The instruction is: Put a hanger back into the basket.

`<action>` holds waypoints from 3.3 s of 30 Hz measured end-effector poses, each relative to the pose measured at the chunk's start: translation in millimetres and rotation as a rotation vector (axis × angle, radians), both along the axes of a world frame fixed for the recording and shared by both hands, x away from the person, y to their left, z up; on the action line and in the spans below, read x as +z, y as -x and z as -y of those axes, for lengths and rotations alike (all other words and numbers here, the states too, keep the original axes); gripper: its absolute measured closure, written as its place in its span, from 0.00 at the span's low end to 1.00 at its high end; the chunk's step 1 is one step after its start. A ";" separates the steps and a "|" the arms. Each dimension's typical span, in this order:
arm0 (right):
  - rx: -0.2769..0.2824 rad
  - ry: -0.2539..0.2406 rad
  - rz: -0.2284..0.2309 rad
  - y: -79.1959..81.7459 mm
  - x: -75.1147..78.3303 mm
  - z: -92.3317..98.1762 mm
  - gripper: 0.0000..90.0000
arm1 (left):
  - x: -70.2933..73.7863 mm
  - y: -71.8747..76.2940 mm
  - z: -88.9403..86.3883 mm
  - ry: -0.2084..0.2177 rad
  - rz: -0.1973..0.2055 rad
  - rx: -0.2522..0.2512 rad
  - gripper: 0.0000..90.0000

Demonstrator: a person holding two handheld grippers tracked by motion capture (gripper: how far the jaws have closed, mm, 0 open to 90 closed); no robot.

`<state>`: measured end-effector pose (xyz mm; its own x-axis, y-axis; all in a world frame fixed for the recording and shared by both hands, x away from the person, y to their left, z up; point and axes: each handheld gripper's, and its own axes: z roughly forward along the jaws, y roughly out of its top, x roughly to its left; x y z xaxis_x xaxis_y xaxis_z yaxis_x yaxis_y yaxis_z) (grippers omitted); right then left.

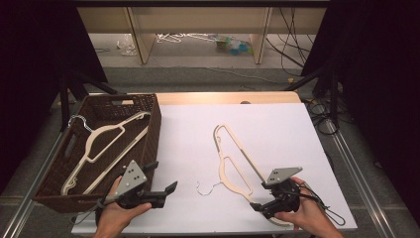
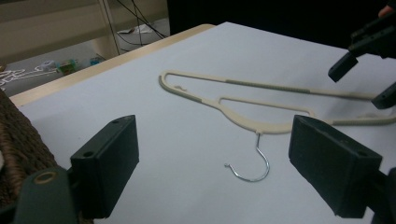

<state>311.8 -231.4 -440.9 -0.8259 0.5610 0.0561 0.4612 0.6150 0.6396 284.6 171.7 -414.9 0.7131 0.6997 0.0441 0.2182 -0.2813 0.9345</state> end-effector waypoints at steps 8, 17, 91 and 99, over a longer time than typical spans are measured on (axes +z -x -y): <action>0.002 0.026 -0.017 2.3 -4.4 -2.5 0.28 | -20.6 8.8 13.1 -0.061 -0.001 -0.055 0.18; 0.026 0.085 -0.054 3.6 -9.5 -11.1 0.34 | -26.6 11.6 11.7 -0.072 -0.001 -0.050 0.18; 0.049 0.286 -0.186 0.8 13.8 -3.2 0.88 | -47.7 -57.1 121.2 -0.570 0.069 -0.270 0.30; 0.054 0.286 -0.186 2.9 19.4 -0.5 0.88 | -56.0 -60.8 146.6 -0.667 0.114 -0.340 0.35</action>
